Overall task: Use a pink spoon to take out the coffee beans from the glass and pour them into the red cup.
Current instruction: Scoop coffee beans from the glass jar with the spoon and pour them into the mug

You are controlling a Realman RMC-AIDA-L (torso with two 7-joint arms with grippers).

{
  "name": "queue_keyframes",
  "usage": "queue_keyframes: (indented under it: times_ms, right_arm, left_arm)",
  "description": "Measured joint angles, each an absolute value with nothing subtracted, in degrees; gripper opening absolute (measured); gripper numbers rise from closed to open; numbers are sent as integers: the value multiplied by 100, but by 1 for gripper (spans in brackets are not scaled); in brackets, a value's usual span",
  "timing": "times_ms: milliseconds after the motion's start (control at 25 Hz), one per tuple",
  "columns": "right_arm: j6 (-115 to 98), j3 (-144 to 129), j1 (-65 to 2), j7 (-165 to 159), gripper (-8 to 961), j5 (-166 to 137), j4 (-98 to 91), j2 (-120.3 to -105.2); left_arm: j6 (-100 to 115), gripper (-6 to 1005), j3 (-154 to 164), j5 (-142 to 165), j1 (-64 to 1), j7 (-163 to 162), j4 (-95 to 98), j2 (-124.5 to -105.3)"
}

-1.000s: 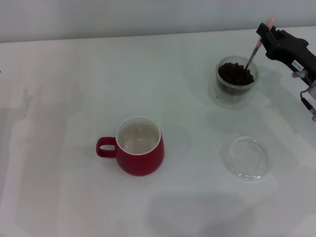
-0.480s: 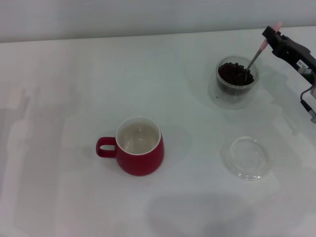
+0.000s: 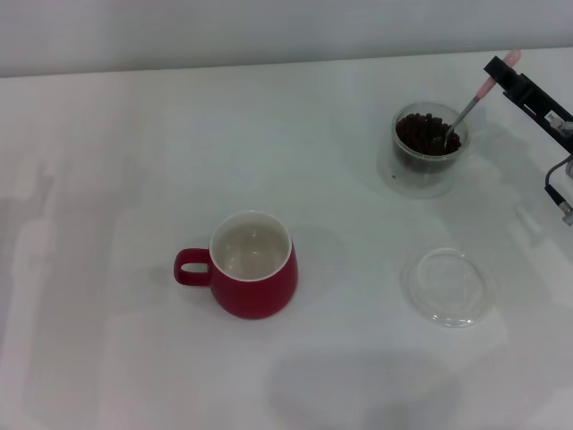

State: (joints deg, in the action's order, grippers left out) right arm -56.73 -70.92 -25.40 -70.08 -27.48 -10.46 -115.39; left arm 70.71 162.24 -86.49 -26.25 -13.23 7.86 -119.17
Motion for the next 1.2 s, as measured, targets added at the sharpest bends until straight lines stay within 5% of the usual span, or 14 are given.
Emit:
queue_keyframes:
  times_ms: [1200]
  right_arm:
    - [-5500, -7074, -2544, -8568, 232, -2193, -1108, -11531]
  left_arm:
    - [7078, 891, 16217, -8785, -2521, -1330, 650, -11923]
